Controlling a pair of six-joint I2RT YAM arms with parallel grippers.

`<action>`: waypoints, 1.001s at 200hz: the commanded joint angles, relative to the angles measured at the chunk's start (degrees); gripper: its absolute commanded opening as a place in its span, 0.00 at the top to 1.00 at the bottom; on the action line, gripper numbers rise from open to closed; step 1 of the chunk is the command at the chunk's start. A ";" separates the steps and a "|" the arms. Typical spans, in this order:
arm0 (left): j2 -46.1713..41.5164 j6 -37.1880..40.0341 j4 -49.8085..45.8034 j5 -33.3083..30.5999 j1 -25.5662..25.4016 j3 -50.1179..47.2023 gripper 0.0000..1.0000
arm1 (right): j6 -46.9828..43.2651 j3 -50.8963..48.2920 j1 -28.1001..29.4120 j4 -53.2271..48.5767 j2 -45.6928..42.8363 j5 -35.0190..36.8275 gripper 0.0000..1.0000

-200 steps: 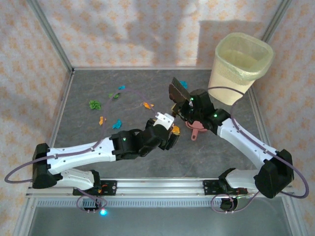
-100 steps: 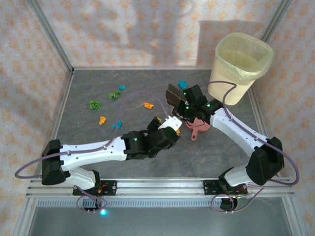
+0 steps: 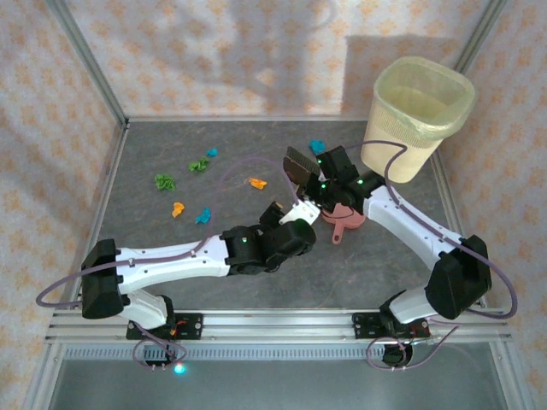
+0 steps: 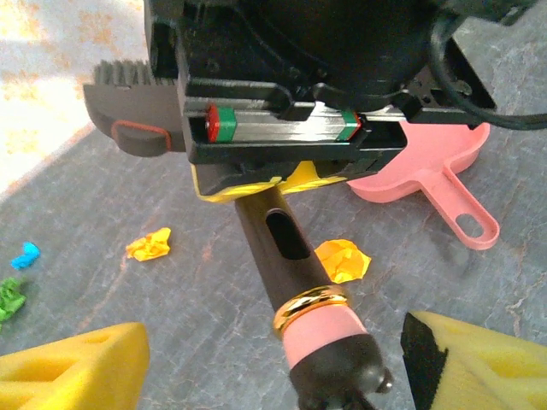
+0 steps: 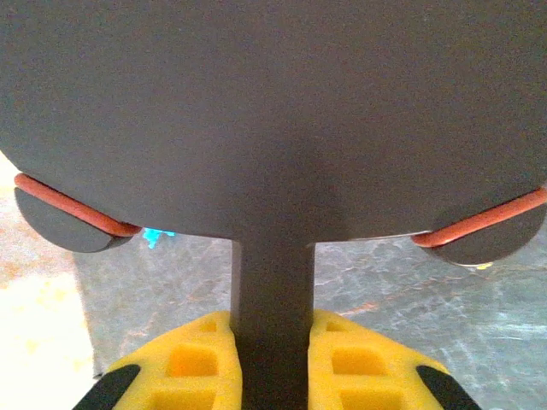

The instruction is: Sweep away the paper scraps from the table

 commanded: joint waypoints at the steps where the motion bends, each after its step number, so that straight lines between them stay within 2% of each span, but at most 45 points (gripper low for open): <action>1: -3.90 -7.54 2.55 3.82 2.65 -2.56 0.21 | 2.42 -1.44 -0.26 5.85 -2.19 -2.07 1.00; 47: -5.05 -23.42 3.84 10.94 6.41 -4.70 0.20 | 9.52 -5.57 -0.28 15.08 -4.90 -3.00 1.00; 81: -6.35 -29.40 5.29 13.36 6.98 -4.77 0.20 | 13.02 -8.39 -0.23 20.53 -6.69 -2.17 1.00; 127: -7.85 -34.98 6.18 12.79 7.67 -6.31 0.23 | 17.01 -11.66 -0.32 26.77 -7.84 -2.10 1.00; 163: -7.70 -37.61 8.99 17.65 9.78 -8.65 0.25 | 18.98 -12.83 -0.46 29.65 -7.92 -2.63 1.00; 200: -7.98 -38.40 10.29 18.57 10.08 -9.82 0.26 | 19.93 -13.56 -0.76 30.32 -8.57 -1.65 1.00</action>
